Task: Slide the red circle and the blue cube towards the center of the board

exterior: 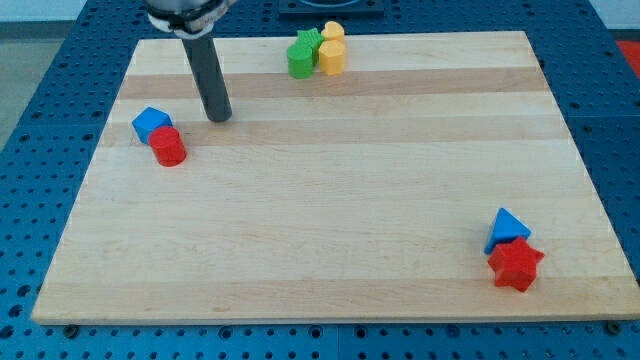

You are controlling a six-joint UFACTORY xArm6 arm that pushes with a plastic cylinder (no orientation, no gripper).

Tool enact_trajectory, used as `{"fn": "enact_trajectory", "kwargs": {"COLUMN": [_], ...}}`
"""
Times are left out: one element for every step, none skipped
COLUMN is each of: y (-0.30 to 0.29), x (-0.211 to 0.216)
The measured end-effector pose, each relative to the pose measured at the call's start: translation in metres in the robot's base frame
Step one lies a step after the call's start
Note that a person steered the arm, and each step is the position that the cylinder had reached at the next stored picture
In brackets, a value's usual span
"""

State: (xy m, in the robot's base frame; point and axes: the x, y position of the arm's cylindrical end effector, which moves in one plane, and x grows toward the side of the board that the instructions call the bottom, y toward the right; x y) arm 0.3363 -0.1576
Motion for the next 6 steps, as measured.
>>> {"fn": "enact_trajectory", "kwargs": {"y": [-0.041, -0.130, -0.147, -0.128, -0.087, -0.009], "x": [-0.039, -0.038, -0.033, 0.001, 0.026, 0.027]}}
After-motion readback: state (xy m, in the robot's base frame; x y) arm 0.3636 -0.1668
